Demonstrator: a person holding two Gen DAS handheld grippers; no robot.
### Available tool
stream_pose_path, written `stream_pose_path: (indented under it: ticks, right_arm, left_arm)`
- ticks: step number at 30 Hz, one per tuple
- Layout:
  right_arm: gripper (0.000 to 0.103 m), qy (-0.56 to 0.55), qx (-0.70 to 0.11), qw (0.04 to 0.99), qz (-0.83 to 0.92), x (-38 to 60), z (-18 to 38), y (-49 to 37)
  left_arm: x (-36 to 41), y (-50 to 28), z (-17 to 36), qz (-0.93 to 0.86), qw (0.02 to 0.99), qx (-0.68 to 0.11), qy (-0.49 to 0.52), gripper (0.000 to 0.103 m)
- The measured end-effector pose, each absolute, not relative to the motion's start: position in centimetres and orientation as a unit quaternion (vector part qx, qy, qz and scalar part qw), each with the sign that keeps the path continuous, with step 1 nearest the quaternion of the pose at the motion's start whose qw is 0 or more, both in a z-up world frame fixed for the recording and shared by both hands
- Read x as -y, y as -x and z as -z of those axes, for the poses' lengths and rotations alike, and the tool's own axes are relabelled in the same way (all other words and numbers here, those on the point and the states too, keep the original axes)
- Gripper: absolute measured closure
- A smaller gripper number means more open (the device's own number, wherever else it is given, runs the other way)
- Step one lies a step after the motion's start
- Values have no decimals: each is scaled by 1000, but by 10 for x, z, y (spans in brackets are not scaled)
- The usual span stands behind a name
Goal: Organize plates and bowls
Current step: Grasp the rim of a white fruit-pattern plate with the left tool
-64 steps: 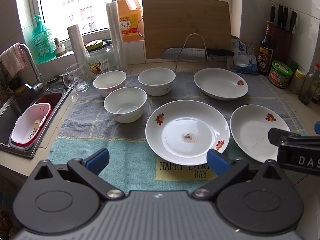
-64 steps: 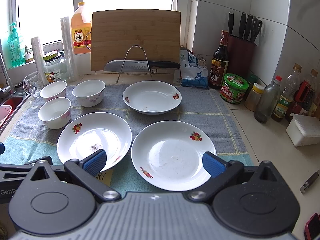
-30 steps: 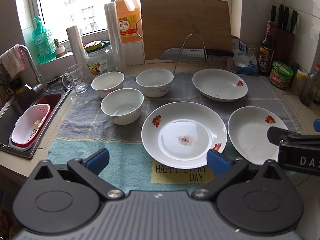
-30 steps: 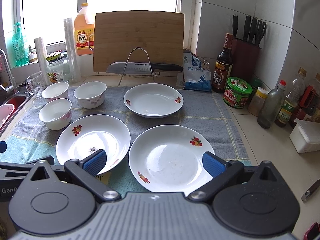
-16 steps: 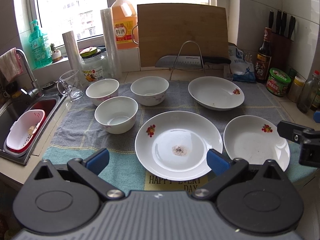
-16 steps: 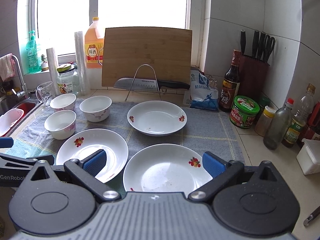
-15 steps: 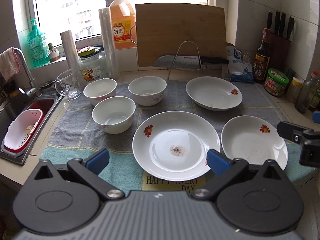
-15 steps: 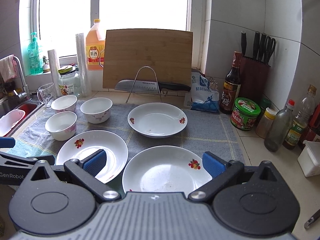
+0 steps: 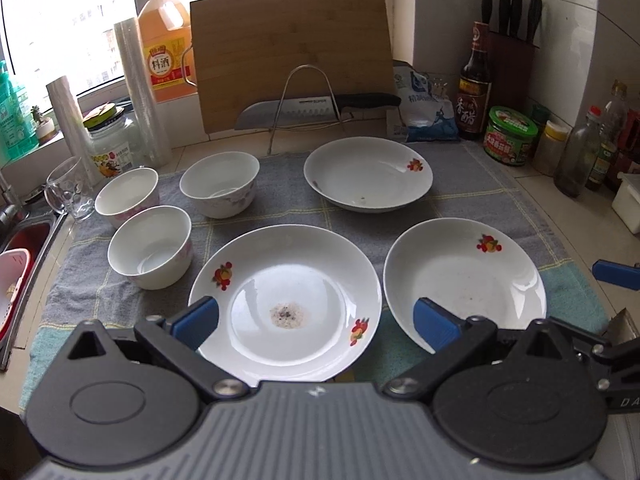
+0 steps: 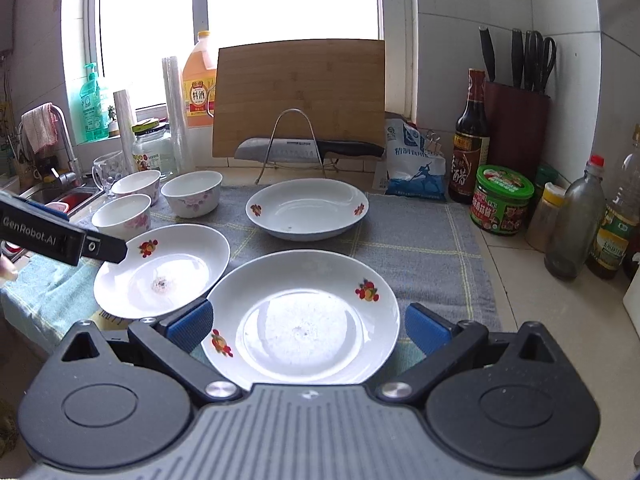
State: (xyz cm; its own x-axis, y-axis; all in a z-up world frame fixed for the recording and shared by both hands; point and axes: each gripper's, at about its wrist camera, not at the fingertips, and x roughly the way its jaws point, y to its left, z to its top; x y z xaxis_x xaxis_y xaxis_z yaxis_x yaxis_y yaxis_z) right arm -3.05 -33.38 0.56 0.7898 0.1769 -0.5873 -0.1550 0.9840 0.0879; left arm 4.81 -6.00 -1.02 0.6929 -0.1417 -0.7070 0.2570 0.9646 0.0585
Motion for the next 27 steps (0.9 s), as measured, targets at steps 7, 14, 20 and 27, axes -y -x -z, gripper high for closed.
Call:
stream_pose_path:
  ticks: [7, 14, 20, 27]
  right_arm:
    - [0, -21, -345, 932, -108, 343, 43, 38]
    - [0, 18, -366, 923, -119, 335, 79, 26]
    - [0, 36, -354, 925, -135, 330, 87, 18]
    - [0, 36, -337, 930, -141, 333, 88, 15]
  left_arm:
    - [98, -77, 27, 165, 905, -370, -131, 1]
    - [131, -110, 48, 232, 878, -388, -160, 1]
    - [152, -136, 58, 294, 851, -392, -192, 1]
    - [170, -165, 70, 341, 817, -418, -203, 1]
